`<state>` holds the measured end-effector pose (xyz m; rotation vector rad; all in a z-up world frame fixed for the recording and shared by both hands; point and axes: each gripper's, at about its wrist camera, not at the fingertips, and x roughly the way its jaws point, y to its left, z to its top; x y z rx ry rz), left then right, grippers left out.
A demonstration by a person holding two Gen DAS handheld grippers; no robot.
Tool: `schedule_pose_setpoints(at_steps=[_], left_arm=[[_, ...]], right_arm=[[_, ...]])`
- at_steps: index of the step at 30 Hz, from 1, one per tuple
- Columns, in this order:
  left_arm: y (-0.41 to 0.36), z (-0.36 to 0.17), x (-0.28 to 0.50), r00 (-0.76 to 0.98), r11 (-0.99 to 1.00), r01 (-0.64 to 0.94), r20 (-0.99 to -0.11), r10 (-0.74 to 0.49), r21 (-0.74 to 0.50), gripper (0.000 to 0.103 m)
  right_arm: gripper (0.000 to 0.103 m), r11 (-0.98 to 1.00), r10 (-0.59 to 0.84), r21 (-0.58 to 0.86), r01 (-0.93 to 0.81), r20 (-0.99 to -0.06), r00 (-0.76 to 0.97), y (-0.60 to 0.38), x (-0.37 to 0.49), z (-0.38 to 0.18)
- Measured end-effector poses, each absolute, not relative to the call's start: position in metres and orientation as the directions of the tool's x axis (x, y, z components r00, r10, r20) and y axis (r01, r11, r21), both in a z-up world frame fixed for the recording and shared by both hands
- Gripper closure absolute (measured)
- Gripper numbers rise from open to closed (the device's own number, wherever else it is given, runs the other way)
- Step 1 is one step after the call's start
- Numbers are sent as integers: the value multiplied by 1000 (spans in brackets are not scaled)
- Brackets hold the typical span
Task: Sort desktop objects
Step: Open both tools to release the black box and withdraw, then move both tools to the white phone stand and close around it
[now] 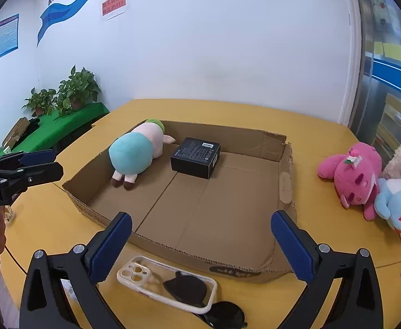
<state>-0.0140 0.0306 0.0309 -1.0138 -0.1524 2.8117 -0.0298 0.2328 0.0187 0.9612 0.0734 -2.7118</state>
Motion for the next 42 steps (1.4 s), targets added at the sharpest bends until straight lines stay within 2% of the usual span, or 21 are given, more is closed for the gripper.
schedule_pose_setpoints(at_steps=[9, 15, 22, 27, 30, 32, 34, 35, 36, 40, 42], left_arm=[[46, 26, 7, -764, -983, -121, -620, 180, -137, 25], [46, 4, 12, -736, -972, -126, -638, 225, -198, 25], [46, -30, 16, -677, -956, -130, -681, 278, -261, 25], [41, -52, 27, -650, -950, -128, -699, 296, -283, 25], [34, -67, 33, -624, -950, -85, -727, 287, -301, 25], [27, -76, 37, -607, -948, -61, -742, 283, -312, 25], [18, -85, 44, -597, -942, -28, -751, 283, -333, 25], [14, -89, 47, -594, -939, -14, -752, 285, -345, 25], [9, -93, 52, -592, -934, 5, -754, 286, -358, 25], [-9, -102, 65, -589, -932, 62, -767, 255, -357, 25], [-20, -106, 72, -584, -933, 88, -777, 235, -348, 25]], right_arm=[[0, -966, -215, 23, 256, -619, -755, 244, -4, 17], [0, -961, -236, 31, 274, -607, -759, 252, 11, 6], [0, -960, -271, 109, 257, -584, -765, 283, 27, -18], [0, -940, -339, 209, 269, -645, -684, 298, 22, -45], [0, -929, -359, 200, 310, -686, -633, 283, 23, -61], [4, -921, -365, 177, 348, -704, -609, 266, 26, -70], [20, -900, -379, 150, 408, -731, -568, 240, 29, -79], [33, -884, -393, 145, 445, -746, -537, 226, 30, -84], [37, -872, -405, 149, 466, -754, -517, 216, 32, -87], [36, -782, -505, 218, 584, -771, -389, 165, 40, -99], [26, -738, -530, 231, 634, -780, -332, 137, 45, -105]])
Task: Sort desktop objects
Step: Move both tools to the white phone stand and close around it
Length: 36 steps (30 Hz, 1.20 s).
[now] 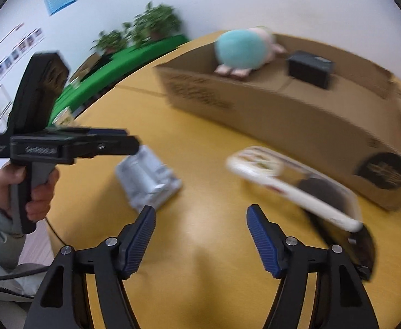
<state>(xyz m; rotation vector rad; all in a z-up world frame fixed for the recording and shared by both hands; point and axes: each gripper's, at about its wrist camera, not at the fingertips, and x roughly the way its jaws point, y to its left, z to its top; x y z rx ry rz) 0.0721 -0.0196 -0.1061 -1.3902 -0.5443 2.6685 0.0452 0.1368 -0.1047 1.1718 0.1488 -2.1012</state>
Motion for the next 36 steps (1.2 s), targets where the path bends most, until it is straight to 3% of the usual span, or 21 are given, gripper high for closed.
schedule_pose_setpoints(at_steps=[2, 6, 11, 17, 19, 24, 28, 31, 34, 36], left_arm=[[-29, -110, 76, -578, -937, 110, -789, 211, -331, 25], [-45, -122, 81, -537, -940, 164, -826, 169, -299, 25], [-45, -135, 85, -494, -951, 111, -847, 198, -287, 25], [-45, -143, 85, -500, -942, 98, -834, 232, -321, 35], [-45, -144, 84, -501, -930, 78, -821, 275, -359, 47], [-34, -145, 83, -471, -940, 49, -838, 278, -339, 62], [-31, -145, 85, -469, -938, 52, -837, 280, -343, 63], [-31, -145, 82, -472, -932, 71, -835, 283, -357, 66], [-28, -145, 82, -471, -931, 77, -836, 282, -357, 67], [-26, -145, 81, -472, -933, 77, -837, 278, -353, 67]], right_arm=[[16, -714, -541, 234, 660, -783, -307, 116, 49, -110], [16, -691, -533, 247, 679, -809, -248, 75, 46, -129], [16, -739, -473, 170, 652, -820, -322, 56, 44, -136], [29, -752, -443, 147, 642, -835, -327, 59, 46, -142], [34, -750, -449, 155, 643, -832, -324, 62, 44, -140], [46, -772, -455, 187, 607, -830, -323, 81, 33, -139], [45, -785, -491, 266, 560, -819, -298, 96, 25, -138], [38, -780, -499, 275, 562, -815, -294, 96, 25, -139], [37, -768, -510, 277, 577, -810, -290, 86, 26, -139], [48, -767, -497, 247, 592, -813, -305, 77, 28, -139]])
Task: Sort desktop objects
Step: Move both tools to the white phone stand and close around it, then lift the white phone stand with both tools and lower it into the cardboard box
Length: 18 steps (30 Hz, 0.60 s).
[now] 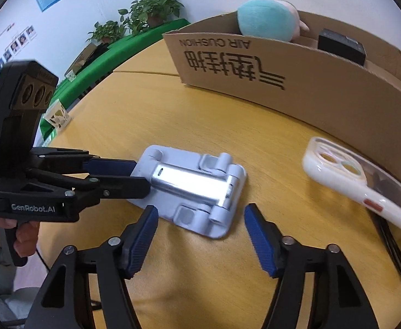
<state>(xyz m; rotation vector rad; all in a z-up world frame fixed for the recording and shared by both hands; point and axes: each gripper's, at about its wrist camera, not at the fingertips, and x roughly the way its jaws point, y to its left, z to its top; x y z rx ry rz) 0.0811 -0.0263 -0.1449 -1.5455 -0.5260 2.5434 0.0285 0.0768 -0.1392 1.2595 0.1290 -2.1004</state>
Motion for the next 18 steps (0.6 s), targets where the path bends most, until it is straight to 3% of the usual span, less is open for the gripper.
schedule_pose_setpoints(at_steps=[4, 12, 18], left_arm=[[-25, -144, 80, -473, -933, 85, -838, 271, -349, 67], [-13, -130, 78, -498, -936, 74, -826, 265, -345, 68], [-1, -85, 74, -575, -952, 19, -782, 239, -305, 68]], right_arm=[[57, -784, -483, 234, 574, -811, -330, 79, 28, -139], [57, -795, -504, 256, 549, -782, -365, 92, 30, -131], [57, -801, -528, 244, 546, -716, -456, 104, 32, -94]])
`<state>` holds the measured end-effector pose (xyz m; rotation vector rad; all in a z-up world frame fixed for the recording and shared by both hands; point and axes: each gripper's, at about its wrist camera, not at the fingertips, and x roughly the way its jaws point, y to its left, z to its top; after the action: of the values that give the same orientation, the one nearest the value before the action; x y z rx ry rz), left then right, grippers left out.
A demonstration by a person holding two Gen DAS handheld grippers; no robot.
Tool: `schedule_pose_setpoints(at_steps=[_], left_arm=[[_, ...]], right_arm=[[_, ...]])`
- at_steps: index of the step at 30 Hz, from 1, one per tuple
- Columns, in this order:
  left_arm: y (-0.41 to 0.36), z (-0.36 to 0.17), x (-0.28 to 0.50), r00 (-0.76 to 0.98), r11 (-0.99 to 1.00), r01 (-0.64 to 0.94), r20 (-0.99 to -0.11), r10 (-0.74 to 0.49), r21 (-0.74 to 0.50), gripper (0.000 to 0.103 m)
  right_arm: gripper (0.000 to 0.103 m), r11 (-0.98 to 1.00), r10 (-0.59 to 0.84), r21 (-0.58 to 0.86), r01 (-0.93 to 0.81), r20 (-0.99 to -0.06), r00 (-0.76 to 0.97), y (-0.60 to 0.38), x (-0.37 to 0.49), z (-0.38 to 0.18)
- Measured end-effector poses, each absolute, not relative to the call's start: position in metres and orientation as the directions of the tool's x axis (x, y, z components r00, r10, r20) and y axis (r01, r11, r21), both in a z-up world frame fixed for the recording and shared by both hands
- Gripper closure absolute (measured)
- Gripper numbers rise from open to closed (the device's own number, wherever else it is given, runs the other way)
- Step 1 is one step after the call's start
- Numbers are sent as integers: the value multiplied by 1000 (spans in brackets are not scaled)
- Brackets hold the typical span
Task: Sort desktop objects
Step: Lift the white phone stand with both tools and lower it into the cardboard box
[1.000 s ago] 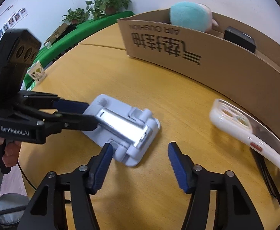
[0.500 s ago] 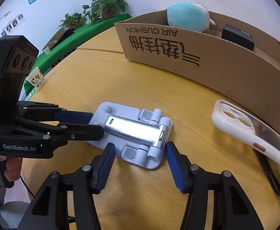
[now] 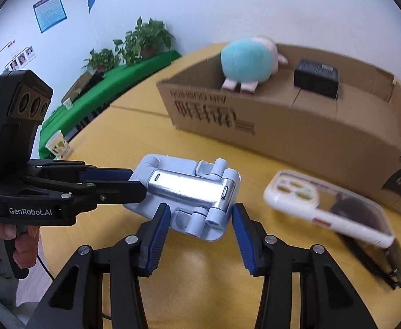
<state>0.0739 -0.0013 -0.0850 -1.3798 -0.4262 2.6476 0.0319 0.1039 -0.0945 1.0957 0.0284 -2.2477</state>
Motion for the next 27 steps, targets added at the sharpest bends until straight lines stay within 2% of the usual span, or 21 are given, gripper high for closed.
schedule_pose_setpoints(at_steps=[8, 16, 22, 27], left_arm=[[21, -19, 41, -670, -962, -113, -696, 258, -248, 68], [53, 29, -3, -716, -954, -254, -632, 297, -160, 68], [52, 44, -30, -727, -945, -289, -607, 323, -156, 69], [32, 46, -46, -731, -954, -254, -614, 297, -159, 73]], right_arm=[[57, -836, -509, 184, 516, -608, -609, 131, 20, -25], [57, -887, -440, 140, 440, -544, -714, 167, 0, 20], [57, -899, -421, 140, 416, -545, -725, 173, -32, 31], [57, -883, -454, 186, 431, -569, -686, 163, -61, 18]])
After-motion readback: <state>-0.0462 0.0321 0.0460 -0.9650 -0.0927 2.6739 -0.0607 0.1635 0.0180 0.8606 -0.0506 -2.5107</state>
